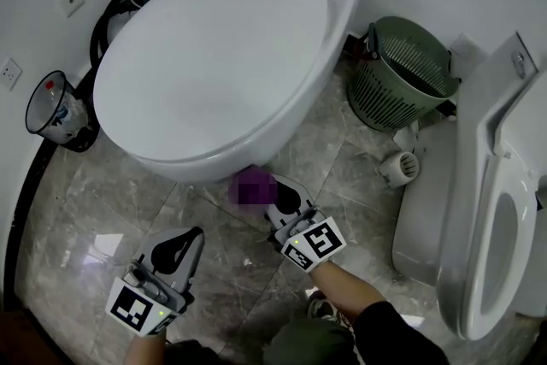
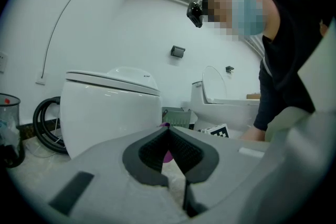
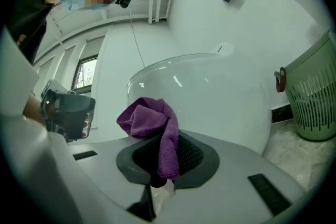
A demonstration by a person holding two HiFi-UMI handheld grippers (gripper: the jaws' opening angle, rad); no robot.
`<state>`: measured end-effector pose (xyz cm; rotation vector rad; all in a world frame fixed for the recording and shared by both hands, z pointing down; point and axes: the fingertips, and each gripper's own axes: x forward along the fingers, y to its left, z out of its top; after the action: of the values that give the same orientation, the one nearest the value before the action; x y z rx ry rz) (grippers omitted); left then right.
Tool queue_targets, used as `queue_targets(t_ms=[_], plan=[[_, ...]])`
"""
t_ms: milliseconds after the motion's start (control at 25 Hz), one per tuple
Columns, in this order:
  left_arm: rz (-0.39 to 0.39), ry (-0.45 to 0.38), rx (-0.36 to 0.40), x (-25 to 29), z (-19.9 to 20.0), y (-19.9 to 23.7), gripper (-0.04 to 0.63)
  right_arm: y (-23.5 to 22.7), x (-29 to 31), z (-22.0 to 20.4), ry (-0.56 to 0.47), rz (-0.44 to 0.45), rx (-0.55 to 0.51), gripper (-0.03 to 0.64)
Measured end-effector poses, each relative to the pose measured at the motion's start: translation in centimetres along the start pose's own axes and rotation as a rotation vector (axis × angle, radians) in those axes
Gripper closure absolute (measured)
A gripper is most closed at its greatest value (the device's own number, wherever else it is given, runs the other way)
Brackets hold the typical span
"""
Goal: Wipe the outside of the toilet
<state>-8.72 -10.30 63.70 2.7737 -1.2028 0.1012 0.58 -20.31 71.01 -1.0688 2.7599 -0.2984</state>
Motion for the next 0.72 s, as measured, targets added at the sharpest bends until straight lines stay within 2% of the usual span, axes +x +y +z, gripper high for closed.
queue_targets(t_ms=[360, 560, 720], plan=[[-0.057, 0.035, -0.007, 1.5, -0.9, -1.4, 0.589, -7.2, -1.0, 2.4, -0.036, -0.071, 0.018, 0.571], [-0.053, 0.066, -0.003, 2.3, -1.4, -1.8, 0.589, -14.6, -1.2, 3.8, -0.045, -0.196, 0.024, 0.572], [-0.052, 0.104, 0.000, 2.6, -2.0, -2.2, 0.589, -19.6, -0.3, 5.2, -0.035, -0.231, -0.015, 0.571]])
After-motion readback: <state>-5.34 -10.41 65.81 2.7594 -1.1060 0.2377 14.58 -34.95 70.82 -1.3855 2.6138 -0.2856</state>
